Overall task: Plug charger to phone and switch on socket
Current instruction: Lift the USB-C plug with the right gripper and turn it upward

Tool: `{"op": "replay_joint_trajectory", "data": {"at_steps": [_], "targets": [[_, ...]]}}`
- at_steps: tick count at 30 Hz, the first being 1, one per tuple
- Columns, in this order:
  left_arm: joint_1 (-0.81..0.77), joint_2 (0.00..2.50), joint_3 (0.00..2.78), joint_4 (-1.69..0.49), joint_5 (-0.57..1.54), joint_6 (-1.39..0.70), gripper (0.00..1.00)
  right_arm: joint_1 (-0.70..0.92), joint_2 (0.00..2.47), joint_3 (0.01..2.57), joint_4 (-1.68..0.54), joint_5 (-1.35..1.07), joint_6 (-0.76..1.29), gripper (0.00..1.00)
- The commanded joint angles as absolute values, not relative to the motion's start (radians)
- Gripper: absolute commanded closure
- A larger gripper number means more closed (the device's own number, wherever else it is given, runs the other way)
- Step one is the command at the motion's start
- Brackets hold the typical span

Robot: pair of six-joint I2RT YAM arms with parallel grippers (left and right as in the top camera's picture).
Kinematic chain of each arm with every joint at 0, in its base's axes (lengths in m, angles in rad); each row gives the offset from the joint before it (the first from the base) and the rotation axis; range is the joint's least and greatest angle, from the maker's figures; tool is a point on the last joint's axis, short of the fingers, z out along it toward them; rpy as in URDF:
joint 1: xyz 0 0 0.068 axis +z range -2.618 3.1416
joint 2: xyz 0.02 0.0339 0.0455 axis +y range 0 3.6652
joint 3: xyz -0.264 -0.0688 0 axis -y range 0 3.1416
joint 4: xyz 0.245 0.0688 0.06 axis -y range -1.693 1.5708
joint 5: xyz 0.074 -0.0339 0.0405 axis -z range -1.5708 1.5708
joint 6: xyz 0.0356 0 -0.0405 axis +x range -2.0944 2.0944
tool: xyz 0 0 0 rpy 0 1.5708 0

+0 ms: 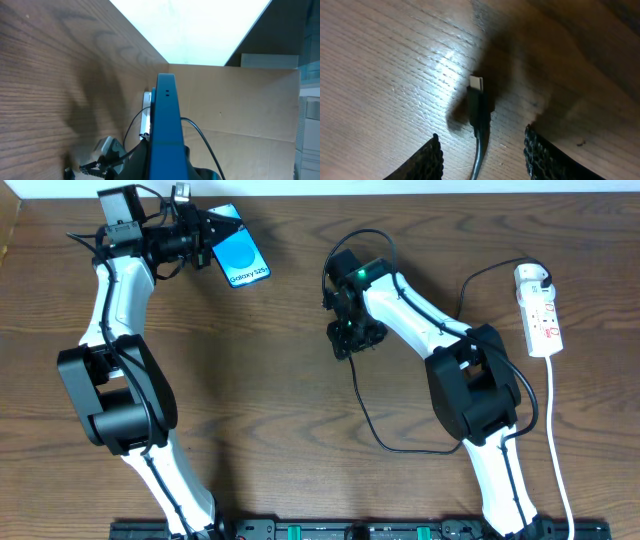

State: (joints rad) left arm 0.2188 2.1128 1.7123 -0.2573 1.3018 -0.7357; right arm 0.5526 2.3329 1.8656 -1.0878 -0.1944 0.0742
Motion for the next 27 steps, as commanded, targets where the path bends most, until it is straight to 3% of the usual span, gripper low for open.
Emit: {"op": "replay_joint_trajectory", "data": {"at_steps": [1,17,20,23,27], "targets": [[0.216,2.085,1.717,-0.253,1.315,-0.733,0.93,0.558,2.341,1.823,-1.092,-0.150,0.120,0.48],[0.216,2.085,1.717,-0.253,1.315,-0.725,0.93,0.599,2.341,1.731,-1.013,-0.143,0.154,0.54],[0.216,2.085,1.717,-0.254,1.315,-0.725,0.93,0.599,2.341,1.731,-1.010,-0.137,0.165,0.64],[0.216,2.085,1.717,-0.254,1.315,-0.725,0.93,0.599,2.341,1.731,-1.008,-0.137,0.165,0.98],[0.216,2.085,1.717,-0.254,1.315,-0.725,0.93,0.599,2.341,1.731,-1.005,-0.137,0.164,0.99]]}}
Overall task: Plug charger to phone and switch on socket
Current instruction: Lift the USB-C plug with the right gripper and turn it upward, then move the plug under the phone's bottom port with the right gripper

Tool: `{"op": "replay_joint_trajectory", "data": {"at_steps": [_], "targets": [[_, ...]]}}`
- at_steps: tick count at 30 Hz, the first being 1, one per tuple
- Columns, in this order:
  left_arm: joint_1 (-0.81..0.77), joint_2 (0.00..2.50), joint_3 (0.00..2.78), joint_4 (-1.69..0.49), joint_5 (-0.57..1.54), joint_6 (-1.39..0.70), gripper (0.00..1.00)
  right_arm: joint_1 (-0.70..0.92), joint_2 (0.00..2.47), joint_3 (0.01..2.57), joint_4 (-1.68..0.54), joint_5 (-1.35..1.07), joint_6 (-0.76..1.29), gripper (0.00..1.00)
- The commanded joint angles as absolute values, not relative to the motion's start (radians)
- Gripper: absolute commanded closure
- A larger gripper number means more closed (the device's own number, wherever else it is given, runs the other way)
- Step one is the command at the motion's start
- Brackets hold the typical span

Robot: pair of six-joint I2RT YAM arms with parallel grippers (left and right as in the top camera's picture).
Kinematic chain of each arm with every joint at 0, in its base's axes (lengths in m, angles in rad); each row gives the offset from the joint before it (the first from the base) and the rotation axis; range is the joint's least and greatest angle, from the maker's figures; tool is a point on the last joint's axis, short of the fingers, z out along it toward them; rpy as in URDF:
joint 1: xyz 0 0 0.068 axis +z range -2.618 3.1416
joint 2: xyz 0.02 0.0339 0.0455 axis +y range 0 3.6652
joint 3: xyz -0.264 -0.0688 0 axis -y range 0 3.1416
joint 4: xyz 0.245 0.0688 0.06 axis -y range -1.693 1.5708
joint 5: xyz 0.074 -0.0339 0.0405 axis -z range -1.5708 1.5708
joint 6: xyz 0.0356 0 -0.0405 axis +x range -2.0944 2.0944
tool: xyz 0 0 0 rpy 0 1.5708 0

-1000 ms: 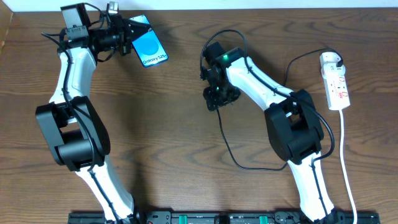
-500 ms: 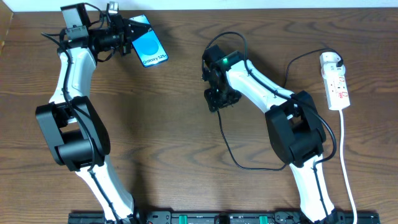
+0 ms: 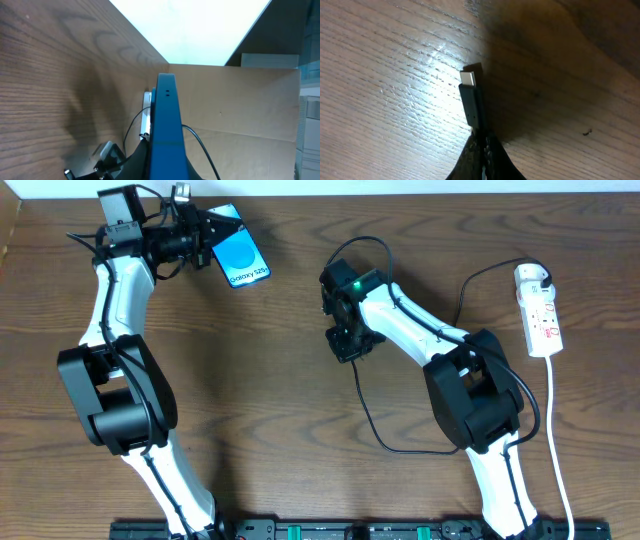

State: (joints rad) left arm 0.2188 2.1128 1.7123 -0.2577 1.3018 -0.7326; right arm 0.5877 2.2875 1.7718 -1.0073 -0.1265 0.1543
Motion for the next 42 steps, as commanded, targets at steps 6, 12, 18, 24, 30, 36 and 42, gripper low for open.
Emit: {"op": "replay_joint_trajectory", "data": {"at_steps": [6,12,18,24,30,36,42], "targets": [[0.216,2.085,1.717,-0.254,1.315,-0.726,0.93,0.596,2.327,1.732,-0.978,-0.173,0.159,0.99],[0.216,2.085,1.717,-0.254,1.315,-0.726,0.93,0.580,2.257,1.732,-0.949,-0.244,0.113,0.99],[0.216,2.085,1.717,-0.254,1.315,-0.726,0.93,0.554,2.179,1.732,-0.948,-0.266,0.088,0.99],[0.216,2.085,1.717,-0.254,1.315,-0.726,0.93,0.545,2.131,1.732,-0.949,-0.270,0.085,0.99],[0.216,2.085,1.717,-0.254,1.316,-0.727,0.93,0.533,2.098,1.732,-0.941,-0.381,0.061,0.99],[0.202,2.085,1.717,-0.253,1.309,-0.759,0.93,0.529,2.060,1.732,-0.862,-0.548,0.079,0.99],[0.167,2.085,1.717,-0.219,1.300,-0.778,0.93,0.529,2.044,1.732,-0.795,-0.718,0.141,0.99]]}}
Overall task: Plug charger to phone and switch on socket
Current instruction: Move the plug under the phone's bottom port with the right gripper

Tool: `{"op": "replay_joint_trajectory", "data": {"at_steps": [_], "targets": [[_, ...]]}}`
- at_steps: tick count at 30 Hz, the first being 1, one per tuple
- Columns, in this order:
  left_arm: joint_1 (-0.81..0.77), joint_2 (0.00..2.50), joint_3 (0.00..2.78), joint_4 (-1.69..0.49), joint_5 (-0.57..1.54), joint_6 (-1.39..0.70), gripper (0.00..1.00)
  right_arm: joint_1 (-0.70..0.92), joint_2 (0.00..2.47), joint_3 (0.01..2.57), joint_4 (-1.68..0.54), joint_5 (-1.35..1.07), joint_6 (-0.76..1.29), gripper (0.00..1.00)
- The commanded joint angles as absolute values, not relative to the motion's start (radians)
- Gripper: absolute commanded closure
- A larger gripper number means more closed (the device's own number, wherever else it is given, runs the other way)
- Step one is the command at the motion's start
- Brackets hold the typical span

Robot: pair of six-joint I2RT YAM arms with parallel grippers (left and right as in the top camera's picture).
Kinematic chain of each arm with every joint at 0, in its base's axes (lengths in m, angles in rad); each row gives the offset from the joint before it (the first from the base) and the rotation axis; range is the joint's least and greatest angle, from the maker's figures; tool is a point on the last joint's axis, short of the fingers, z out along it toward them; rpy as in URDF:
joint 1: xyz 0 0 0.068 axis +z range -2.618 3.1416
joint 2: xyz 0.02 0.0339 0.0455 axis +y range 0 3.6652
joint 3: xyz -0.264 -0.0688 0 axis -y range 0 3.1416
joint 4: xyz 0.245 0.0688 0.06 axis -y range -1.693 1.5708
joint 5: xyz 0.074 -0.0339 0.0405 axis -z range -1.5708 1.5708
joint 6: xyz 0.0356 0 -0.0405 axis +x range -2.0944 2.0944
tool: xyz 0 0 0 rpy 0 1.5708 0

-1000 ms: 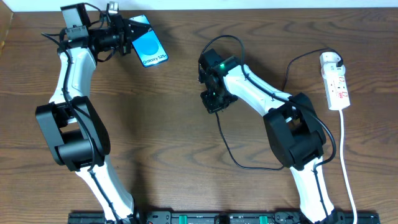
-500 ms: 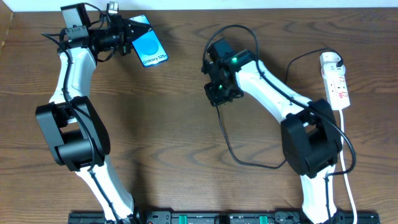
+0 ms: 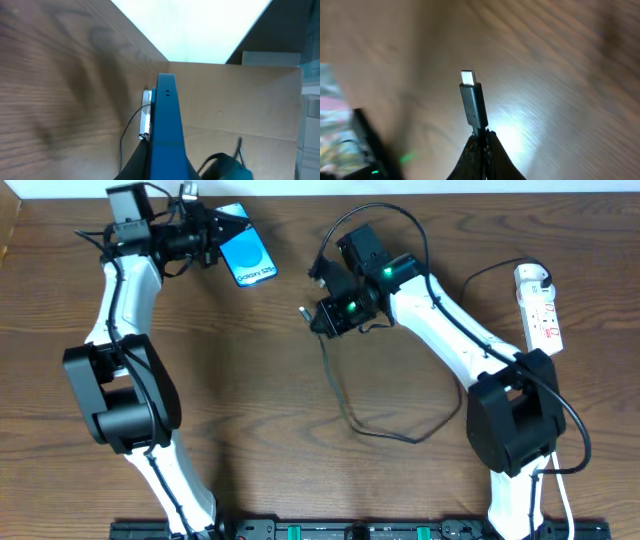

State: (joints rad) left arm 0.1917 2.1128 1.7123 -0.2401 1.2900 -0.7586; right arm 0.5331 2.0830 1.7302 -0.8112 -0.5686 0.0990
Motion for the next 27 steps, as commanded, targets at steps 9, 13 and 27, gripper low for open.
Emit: {"op": "replay_joint_trajectory", "data": {"at_steps": [9,13,27], "targets": [[0.136,2.085,1.717,0.091,1.360,-0.993,0.93,0.493,2.044,1.732,-0.602,-1.028,0.278,0.99],[0.134,2.085,1.717,0.210,1.366,-1.095,0.93,0.487,2.044,1.732,-0.520,-1.032,0.337,0.99],[0.134,2.085,1.717,0.279,1.354,-1.158,0.93,0.485,2.041,1.732,-0.369,-1.031,0.397,0.99]]}}
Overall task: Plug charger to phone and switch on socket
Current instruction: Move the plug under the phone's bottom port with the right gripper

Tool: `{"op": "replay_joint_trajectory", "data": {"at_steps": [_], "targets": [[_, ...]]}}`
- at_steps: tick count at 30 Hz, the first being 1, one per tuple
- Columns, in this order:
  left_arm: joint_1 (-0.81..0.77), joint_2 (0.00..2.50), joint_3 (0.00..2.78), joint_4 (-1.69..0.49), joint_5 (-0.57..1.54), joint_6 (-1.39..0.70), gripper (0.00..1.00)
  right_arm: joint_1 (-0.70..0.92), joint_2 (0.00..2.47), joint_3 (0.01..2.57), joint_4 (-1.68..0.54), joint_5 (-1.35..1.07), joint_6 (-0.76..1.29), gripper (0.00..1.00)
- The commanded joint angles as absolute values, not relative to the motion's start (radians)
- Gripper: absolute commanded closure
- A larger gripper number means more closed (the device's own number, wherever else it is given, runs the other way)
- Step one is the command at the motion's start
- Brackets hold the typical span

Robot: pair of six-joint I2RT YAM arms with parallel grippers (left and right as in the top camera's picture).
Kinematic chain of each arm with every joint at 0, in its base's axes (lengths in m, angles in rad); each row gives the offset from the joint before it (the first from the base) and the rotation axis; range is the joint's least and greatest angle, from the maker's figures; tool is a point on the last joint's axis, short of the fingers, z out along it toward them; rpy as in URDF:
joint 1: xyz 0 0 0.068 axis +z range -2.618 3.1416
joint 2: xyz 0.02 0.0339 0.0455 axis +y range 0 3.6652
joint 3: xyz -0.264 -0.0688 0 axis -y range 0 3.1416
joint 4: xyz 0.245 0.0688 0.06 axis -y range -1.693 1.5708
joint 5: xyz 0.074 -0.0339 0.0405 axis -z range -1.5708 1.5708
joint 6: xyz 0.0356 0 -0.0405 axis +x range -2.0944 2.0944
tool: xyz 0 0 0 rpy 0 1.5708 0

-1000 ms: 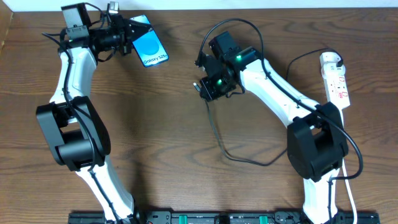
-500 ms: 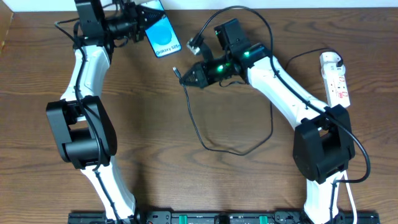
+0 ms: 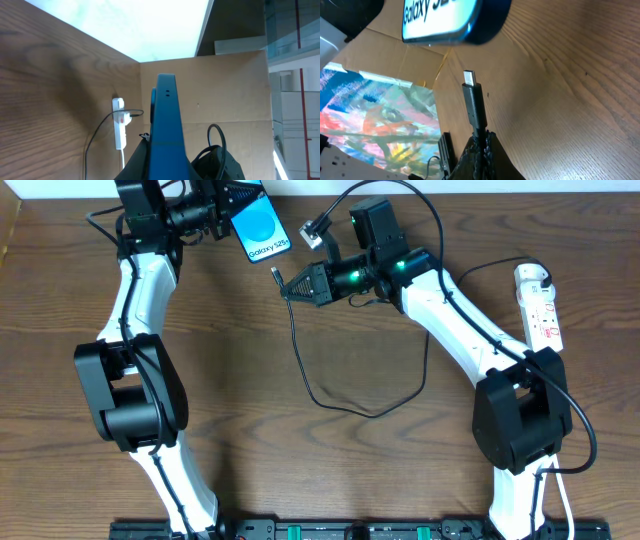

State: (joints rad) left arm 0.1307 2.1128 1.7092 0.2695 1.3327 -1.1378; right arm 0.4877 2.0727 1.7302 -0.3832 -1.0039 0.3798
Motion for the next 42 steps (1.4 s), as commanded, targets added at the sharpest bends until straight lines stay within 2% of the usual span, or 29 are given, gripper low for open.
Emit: {"op": "replay_joint_trajectory", "data": {"at_steps": [1,42], "targets": [[0.134,2.085,1.717,0.279,1.354,-1.157,0.93,0.485,2.040,1.732,-0.365,-1.031,0.397,0.99],[0.133,2.085,1.717,0.279,1.379,-1.100,0.93,0.453,2.033,1.732,-0.305,-1.113,0.396,0.99]]}}
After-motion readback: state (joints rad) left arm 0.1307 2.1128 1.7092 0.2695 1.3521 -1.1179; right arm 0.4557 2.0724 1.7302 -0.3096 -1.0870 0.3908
